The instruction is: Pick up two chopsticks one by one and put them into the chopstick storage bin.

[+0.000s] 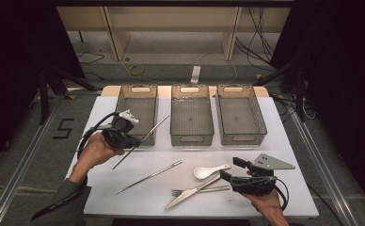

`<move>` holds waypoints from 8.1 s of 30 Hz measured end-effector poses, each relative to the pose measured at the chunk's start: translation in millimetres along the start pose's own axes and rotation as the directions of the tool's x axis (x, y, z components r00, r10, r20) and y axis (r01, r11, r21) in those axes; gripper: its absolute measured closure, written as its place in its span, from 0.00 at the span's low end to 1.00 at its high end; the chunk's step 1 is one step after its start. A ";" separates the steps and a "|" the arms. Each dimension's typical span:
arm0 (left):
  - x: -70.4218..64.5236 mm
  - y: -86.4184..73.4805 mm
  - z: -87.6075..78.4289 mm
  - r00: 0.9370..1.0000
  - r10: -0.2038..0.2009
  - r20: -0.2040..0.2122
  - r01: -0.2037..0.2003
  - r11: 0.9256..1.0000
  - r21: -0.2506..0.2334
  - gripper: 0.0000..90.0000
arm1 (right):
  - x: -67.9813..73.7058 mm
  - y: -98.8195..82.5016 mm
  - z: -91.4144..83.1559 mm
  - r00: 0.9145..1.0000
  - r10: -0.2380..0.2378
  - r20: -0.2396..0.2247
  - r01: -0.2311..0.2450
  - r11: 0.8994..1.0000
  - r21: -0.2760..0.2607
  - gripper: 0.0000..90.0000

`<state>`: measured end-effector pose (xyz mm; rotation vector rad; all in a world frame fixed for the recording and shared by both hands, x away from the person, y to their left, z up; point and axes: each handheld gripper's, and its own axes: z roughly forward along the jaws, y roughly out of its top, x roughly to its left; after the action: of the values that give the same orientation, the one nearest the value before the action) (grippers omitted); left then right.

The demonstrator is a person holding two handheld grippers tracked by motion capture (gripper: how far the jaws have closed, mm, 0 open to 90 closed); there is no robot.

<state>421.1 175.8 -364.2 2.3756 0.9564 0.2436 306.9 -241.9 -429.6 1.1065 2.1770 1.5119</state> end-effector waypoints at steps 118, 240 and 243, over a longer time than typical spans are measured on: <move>36.8 0.7 31.8 0.984 -0.175 -0.037 0.176 0.984 0.004 0.32 | 0.5 -0.6 1.3 1.000 0.006 -0.022 -0.006 1.000 0.016 0.31; -16.6 -22.2 20.0 0.998 -0.011 0.068 0.007 0.998 0.066 0.95 | 1.6 -2.8 3.3 0.999 -0.007 -0.040 0.008 0.999 0.039 0.30; -11.8 -21.9 18.2 0.998 -0.034 0.054 0.032 0.998 0.047 0.95 | 1.8 -2.7 3.1 0.999 -0.005 -0.040 0.007 0.999 0.039 0.30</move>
<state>406.4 172.7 -391.1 2.3930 0.9845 0.1448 306.4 -238.9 -432.9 1.0895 2.2434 1.5081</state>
